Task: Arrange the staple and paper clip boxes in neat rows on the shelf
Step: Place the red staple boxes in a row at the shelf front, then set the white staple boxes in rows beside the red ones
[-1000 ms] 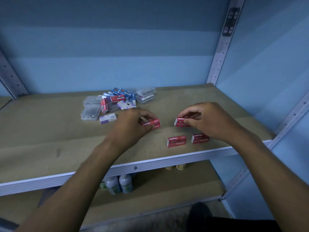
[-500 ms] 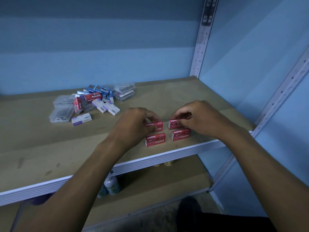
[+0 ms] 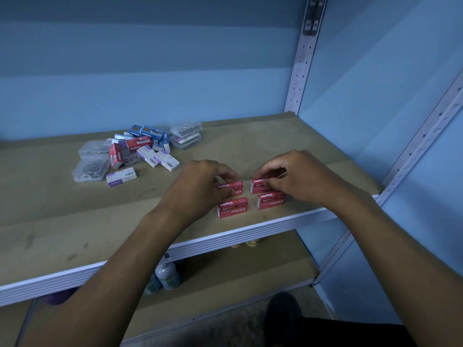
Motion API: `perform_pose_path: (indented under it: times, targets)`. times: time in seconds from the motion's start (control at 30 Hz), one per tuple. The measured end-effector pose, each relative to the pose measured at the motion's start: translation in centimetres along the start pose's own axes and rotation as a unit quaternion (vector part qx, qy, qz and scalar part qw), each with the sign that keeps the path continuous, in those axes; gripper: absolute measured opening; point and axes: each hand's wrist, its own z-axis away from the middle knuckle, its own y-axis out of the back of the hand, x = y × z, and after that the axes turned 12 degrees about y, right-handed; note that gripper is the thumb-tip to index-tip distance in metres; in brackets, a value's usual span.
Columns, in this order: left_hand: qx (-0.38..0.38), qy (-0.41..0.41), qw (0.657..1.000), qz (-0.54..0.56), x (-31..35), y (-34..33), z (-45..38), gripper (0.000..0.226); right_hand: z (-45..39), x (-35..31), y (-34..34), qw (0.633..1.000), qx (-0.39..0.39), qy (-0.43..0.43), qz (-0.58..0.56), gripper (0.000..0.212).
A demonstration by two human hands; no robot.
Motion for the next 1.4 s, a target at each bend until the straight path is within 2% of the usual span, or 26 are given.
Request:
perform_pose_path:
  times: [0.1, 0.2, 0.27, 0.53, 0.63, 0.8, 0.93, 1.13, 1.4]
  targets:
    - [0.001, 0.007, 1.000, 0.006, 0.2, 0.1, 0.2, 0.029, 0.2, 0.0, 0.1, 1.000, -0.002, -0.005, -0.007, 0.024]
    - [-0.001, 0.014, 1.000, -0.001, -0.2, 1.1, 0.7, 0.032, -0.5, -0.3, 0.4, 0.999, 0.036, -0.004, -0.002, 0.020]
    - [0.051, 0.067, 0.996, -0.006, -4.5, 6.4, 3.8, 0.031, -5.1, -4.9, -2.2, 0.998, 0.023, 0.053, -0.003, 0.016]
    - [0.060, 0.092, 0.994, 0.000, -5.8, 7.2, 4.2, 0.028, -5.7, -5.4, -2.2, 0.997, 0.047, 0.052, -0.025, 0.013]
    - [0.100, 0.129, 0.987, -0.010, -10.2, 10.6, 5.9, 0.026, -9.9, -9.0, -5.1, 0.996, 0.028, 0.081, -0.032, 0.013]
    - [0.114, 0.138, 0.981, -0.076, -11.5, 11.0, 5.8, 0.026, -10.3, -9.0, -5.5, 0.997, 0.028, 0.069, -0.036, 0.014]
    - [0.116, 0.156, 0.968, -0.158, -12.5, 11.0, 5.5, 0.034, -10.3, -9.2, -5.7, 0.997, 0.037, 0.065, -0.020, 0.015]
    - [0.105, 0.207, 0.947, -0.224, -12.3, 10.4, 5.5, 0.051, -10.8, -9.3, -7.5, 0.998, 0.025, 0.058, 0.016, 0.037]
    - [0.075, 0.213, 0.945, -0.236, -11.8, 9.5, 5.0, 0.059, -11.7, -9.7, -9.4, 0.999, 0.010, 0.042, 0.021, 0.067]
